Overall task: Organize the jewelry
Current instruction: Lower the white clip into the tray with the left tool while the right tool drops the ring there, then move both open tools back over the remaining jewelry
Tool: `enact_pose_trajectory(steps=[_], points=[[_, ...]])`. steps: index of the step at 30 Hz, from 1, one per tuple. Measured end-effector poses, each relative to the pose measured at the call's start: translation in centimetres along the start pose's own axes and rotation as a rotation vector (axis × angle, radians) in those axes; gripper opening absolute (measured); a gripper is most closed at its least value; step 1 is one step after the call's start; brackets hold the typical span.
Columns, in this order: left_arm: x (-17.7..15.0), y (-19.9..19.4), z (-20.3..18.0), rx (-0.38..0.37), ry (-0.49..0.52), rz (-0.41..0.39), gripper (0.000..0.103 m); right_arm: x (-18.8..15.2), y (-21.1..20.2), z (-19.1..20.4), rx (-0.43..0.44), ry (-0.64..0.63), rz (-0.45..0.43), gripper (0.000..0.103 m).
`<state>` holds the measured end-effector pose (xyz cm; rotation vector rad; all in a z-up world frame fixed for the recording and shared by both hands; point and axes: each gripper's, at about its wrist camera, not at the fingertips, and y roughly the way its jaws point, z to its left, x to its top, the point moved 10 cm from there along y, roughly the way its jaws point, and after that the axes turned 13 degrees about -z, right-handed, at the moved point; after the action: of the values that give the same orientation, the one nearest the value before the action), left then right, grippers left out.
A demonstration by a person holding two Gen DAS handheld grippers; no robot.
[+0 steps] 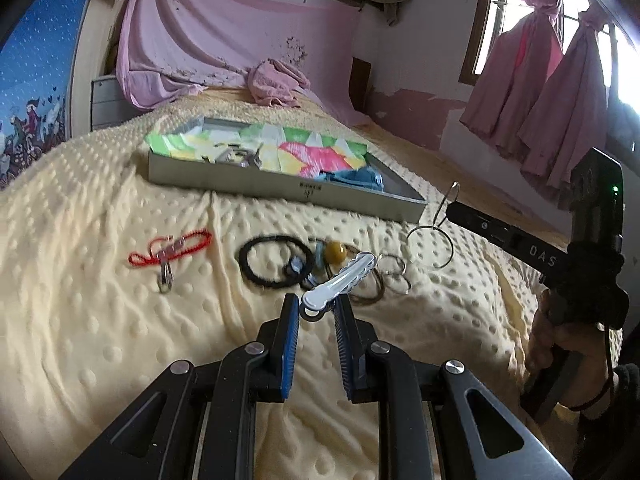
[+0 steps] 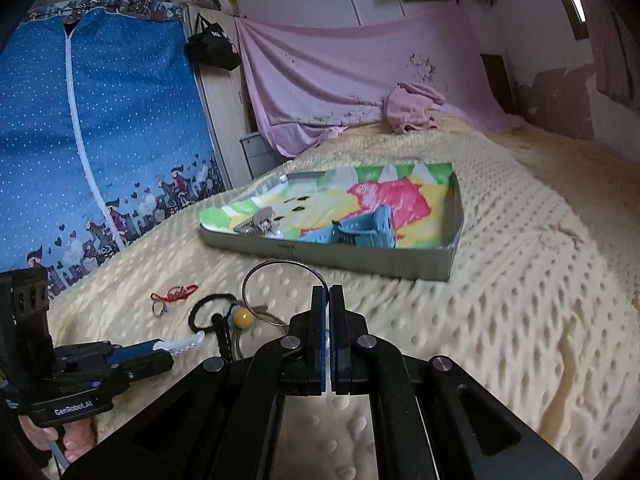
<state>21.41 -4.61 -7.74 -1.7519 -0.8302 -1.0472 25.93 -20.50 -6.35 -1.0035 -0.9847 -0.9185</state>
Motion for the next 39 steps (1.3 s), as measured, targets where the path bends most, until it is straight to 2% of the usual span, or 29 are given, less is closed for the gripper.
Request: enact_pose_trajectory(steps=[5, 9, 13, 17, 23, 31, 34, 37, 39], points=[[3.4, 1.3, 0.3, 0.03, -0.044, -0.058, 0.017, 2.0, 0.1, -0.2, -0.01, -0.011, -0.027, 0.002], [6.5, 4.4, 0.5, 0.059, -0.063, -0.083, 0.017, 4.5, 1.1, -1.0, -0.027, -0.027, -0.056, 0.002], [8.6, 8.7, 0.8, 0.087, -0.06, -0.079, 0.017, 6.6, 3.5, -3.1, -0.065, -0.016, -0.086, 0.002], [9.1, 12.6, 1.3, 0.118, -0.071, -0.048, 0.017, 7.5, 6.0, -5.1, -0.117, -0.019, -0.093, 0.002], [7.4, 16.8, 2.4, 0.166, -0.108, 0.042, 0.017, 5.4, 9.4, -7.7, -0.188, -0.006, -0.009, 0.002], [7.0, 17.8, 2.3, 0.19, -0.1, 0.067, 0.018, 2.7, 10.9, -8.3, -0.194, 0.0, 0.089, 0.002], [7.0, 17.8, 2.2, 0.177, -0.118, 0.061, 0.018, 2.2, 11.1, -8.2, -0.191, -0.002, 0.11, 0.002], [7.1, 17.4, 2.1, 0.168, -0.128, 0.051, 0.021, 1.8, 11.0, -8.3, -0.19, -0.004, 0.123, 0.002], [7.2, 16.9, 2.0, 0.169, -0.131, 0.04, 0.028, 1.7, 10.9, -8.3, -0.192, -0.009, 0.129, 0.004]])
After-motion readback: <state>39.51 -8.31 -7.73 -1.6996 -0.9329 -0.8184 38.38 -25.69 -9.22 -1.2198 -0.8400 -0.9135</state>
